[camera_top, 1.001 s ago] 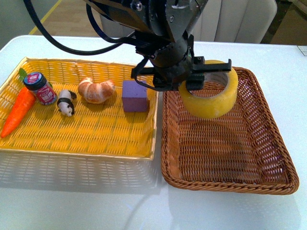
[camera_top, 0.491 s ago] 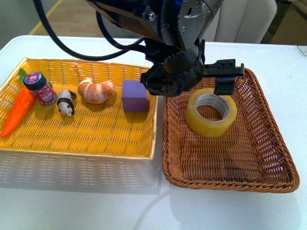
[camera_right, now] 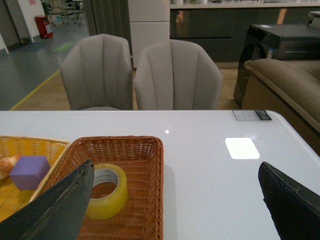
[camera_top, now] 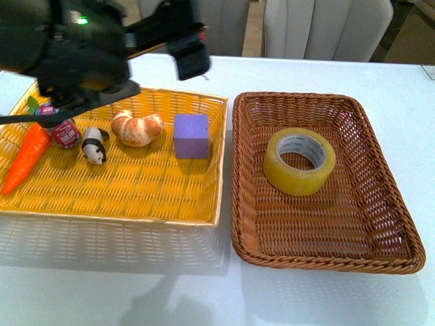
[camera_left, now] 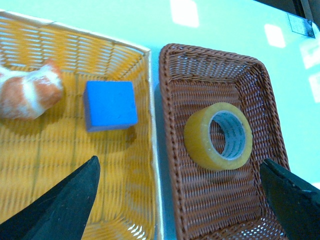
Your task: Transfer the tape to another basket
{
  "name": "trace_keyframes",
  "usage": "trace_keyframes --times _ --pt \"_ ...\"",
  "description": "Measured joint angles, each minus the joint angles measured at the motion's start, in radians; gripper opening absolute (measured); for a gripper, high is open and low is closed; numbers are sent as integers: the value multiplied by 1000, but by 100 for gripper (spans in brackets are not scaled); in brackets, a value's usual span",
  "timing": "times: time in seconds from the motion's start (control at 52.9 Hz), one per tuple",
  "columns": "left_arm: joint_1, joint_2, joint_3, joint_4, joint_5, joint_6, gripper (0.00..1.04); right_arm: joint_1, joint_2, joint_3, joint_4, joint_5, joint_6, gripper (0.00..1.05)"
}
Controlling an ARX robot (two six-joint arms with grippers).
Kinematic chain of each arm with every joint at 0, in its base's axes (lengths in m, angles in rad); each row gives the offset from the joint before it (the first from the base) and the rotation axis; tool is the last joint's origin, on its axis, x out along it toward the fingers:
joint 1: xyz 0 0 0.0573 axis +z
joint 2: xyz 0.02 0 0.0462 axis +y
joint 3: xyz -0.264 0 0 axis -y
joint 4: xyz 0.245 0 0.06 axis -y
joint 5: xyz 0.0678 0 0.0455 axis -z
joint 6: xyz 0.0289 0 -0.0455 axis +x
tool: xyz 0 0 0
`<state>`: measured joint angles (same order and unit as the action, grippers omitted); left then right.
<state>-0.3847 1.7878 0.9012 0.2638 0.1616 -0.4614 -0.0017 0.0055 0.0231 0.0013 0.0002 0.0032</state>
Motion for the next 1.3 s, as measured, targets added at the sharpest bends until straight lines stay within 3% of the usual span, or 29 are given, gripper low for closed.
trace_keyframes --times 0.246,0.283,0.302,0.34,0.397,0.491,0.718,0.793,1.02,1.304 --pt "103 -294 -266 6 70 -17 96 0 0 0 0 0 0 96" --pt "103 -316 -312 76 -2 14 93 0 0 0 0 0 0 96" --pt "108 -341 -377 225 -118 69 87 0 0 0 0 0 0 96" --pt "131 -390 -489 451 -257 192 79 0 0 0 0 -3 0 96" --pt "169 -468 -589 602 -326 279 70 0 0 0 0 -2 0 96" --pt "217 -601 -672 691 -336 378 54 0 -1 0 0 0 0 96" --pt "268 -757 -780 626 -276 439 13 0 -1 0 0 0 0 96" --pt "279 -769 -813 672 -261 441 1 0 -1 0 0 0 0 96" --pt "380 -962 -871 521 -172 449 2 0 -1 0 0 0 0 96" --pt "381 -1185 -886 325 -161 450 2 0 -1 0 0 0 0 96"
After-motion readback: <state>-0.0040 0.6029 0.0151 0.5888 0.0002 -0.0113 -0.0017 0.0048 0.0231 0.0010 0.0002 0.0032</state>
